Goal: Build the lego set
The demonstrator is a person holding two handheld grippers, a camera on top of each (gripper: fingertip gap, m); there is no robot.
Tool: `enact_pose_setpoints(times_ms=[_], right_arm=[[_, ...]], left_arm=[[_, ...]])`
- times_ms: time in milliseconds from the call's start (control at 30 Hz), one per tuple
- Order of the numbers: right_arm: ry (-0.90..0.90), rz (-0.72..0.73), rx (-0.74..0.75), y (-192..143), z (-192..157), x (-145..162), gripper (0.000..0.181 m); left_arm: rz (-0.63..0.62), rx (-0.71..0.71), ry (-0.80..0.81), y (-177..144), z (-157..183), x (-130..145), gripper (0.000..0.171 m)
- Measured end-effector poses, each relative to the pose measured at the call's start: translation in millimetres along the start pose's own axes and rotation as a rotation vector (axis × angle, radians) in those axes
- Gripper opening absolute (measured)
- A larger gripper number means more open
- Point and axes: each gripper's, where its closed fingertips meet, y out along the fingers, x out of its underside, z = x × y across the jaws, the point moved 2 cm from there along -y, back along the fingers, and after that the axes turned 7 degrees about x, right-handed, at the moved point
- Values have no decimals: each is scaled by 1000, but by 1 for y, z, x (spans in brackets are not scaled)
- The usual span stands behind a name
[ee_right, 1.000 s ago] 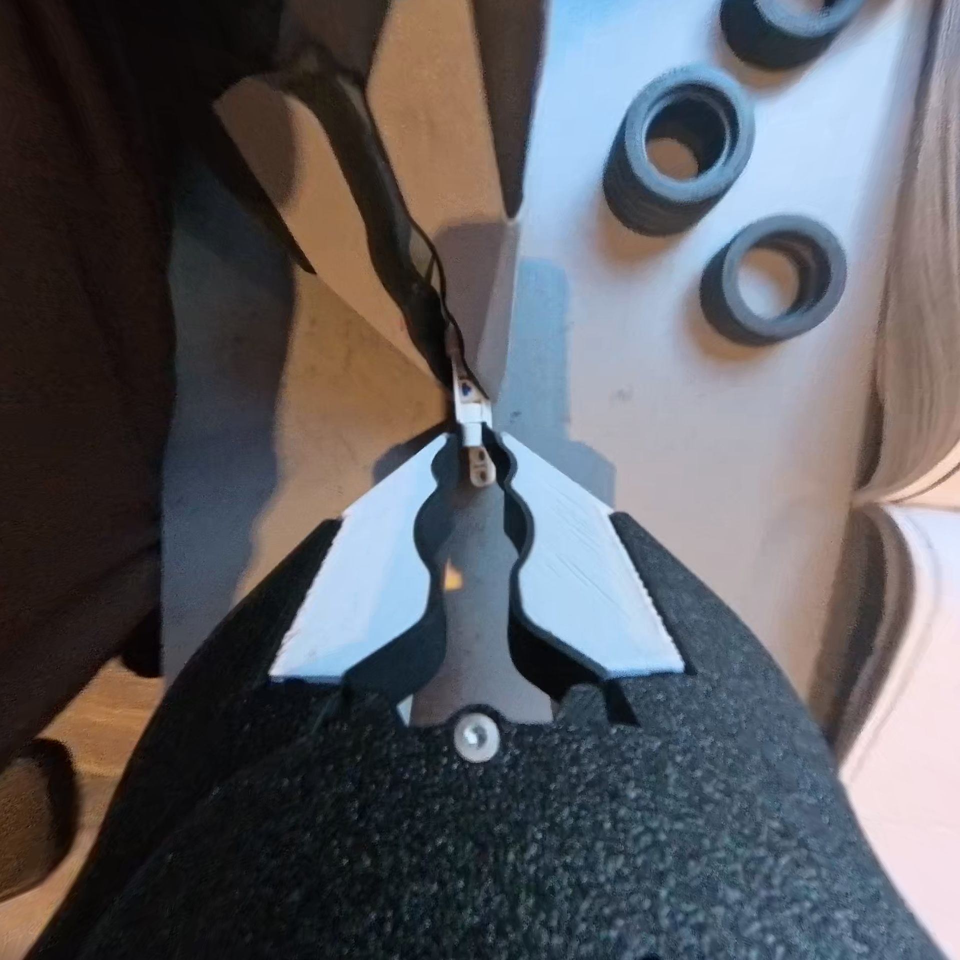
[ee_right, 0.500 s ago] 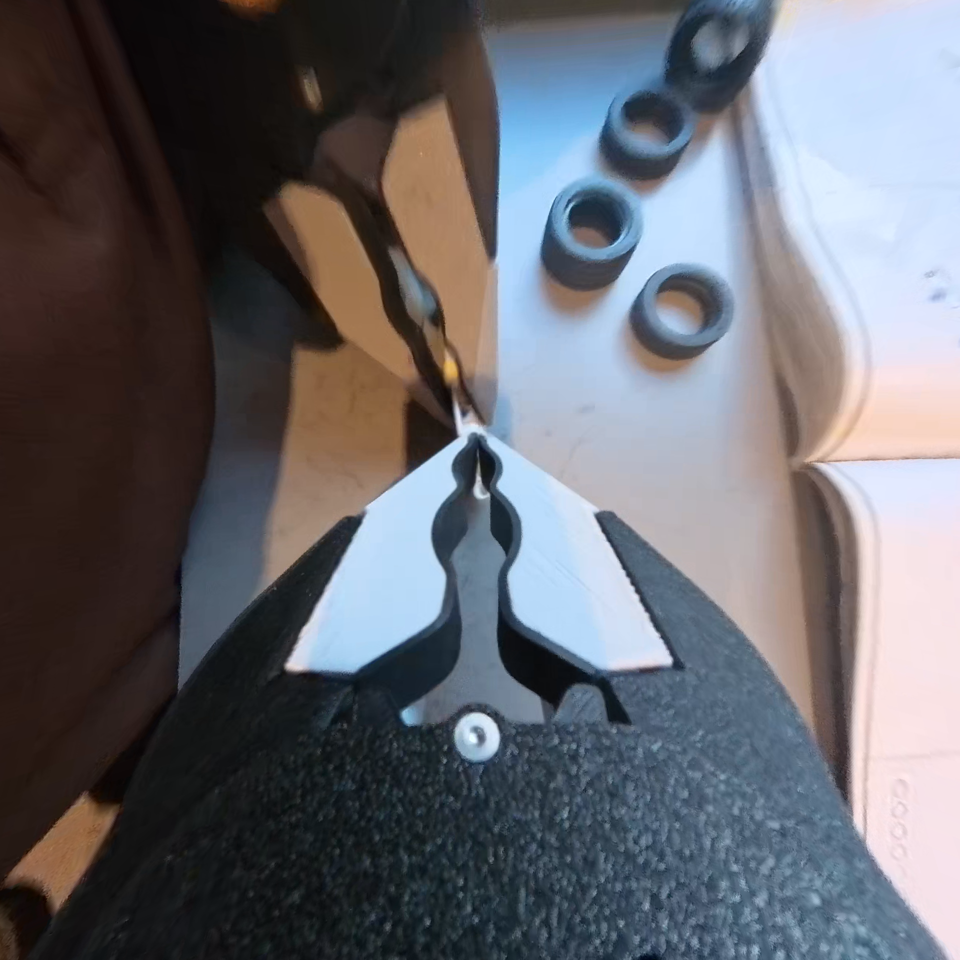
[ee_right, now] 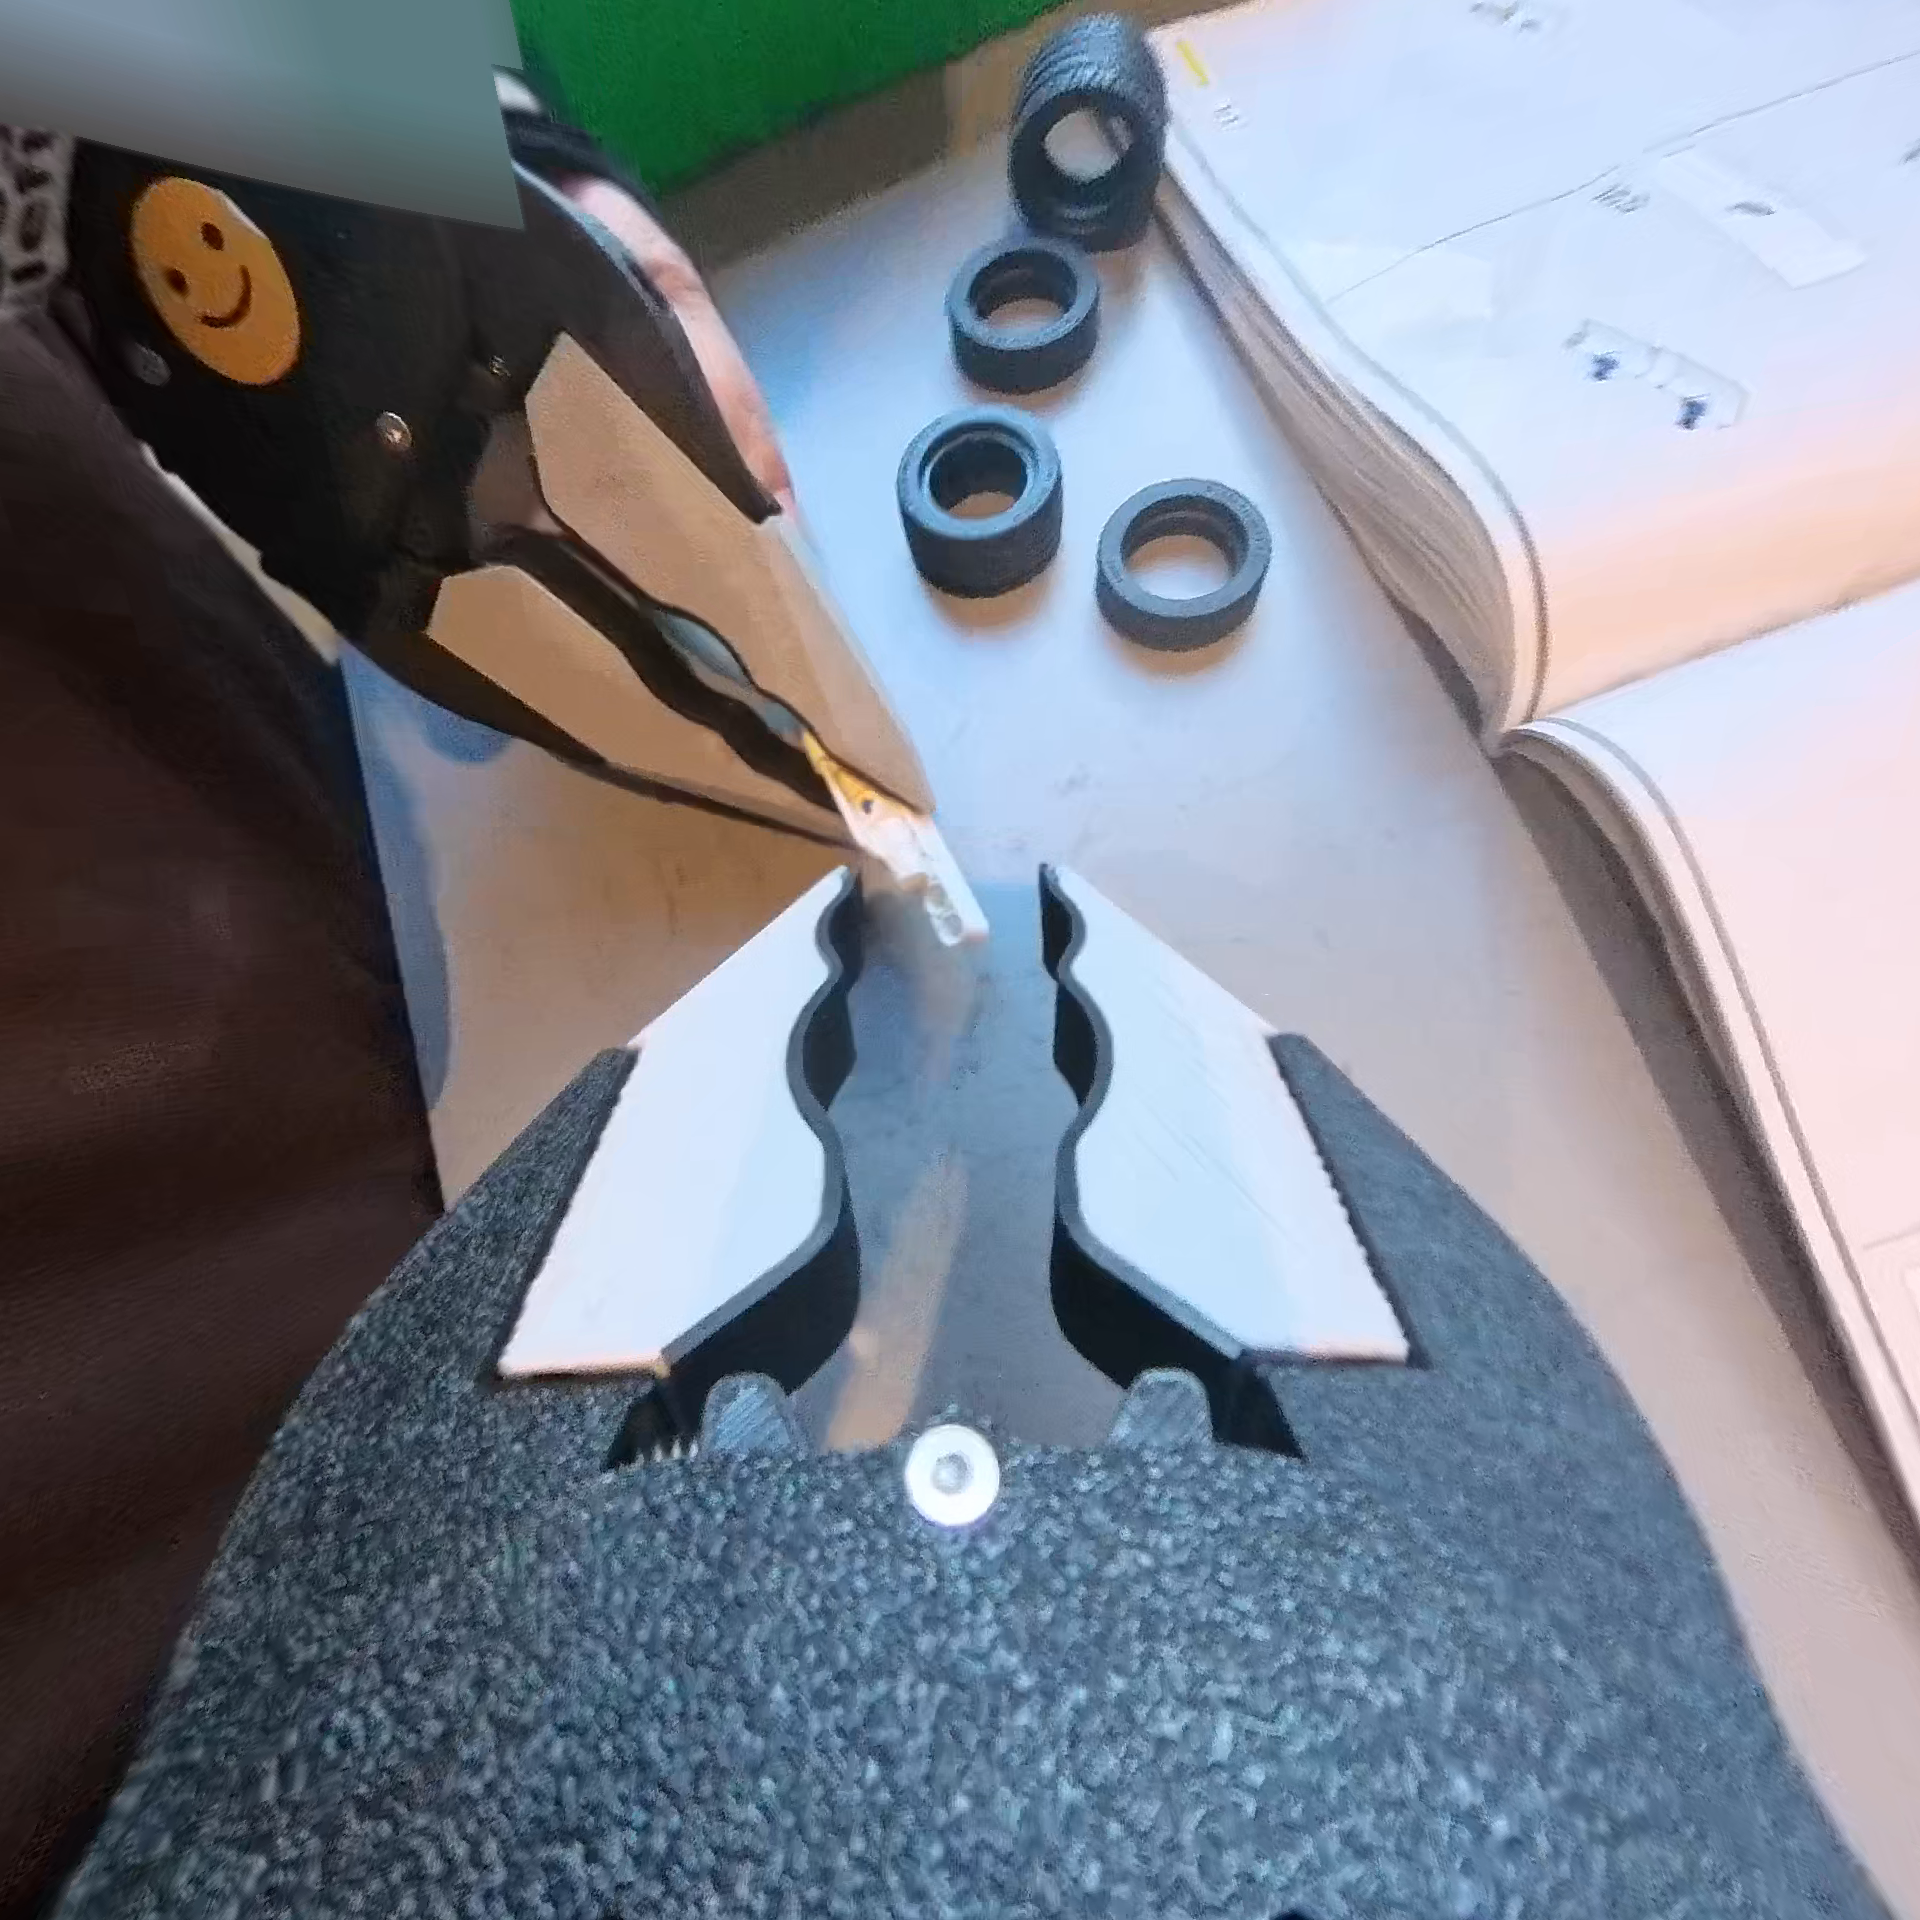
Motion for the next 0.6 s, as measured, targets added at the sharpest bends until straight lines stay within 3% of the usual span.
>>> enact_pose_setpoints(times_ms=[133, 200, 267, 367, 600], right_arm=[[9, 128, 28, -14, 1, -9, 36], [-17, 115, 55, -17, 5, -2, 38], [-19, 132, 34, -19, 2, 0, 43], [-115, 192, -7, -25, -16, -5, 43], [-419, 199, 7, -35, -56, -7, 38]], left_arm=[[154, 383, -442, -8, -6, -17, 5], [277, 606, -697, -19, -16, -31, 5], [296, 826, -931, -25, -19, -35, 5], [259, 961, -1086, -24, -11, -32, 5], [223, 1192, -1212, -39, 24, -47, 4]])
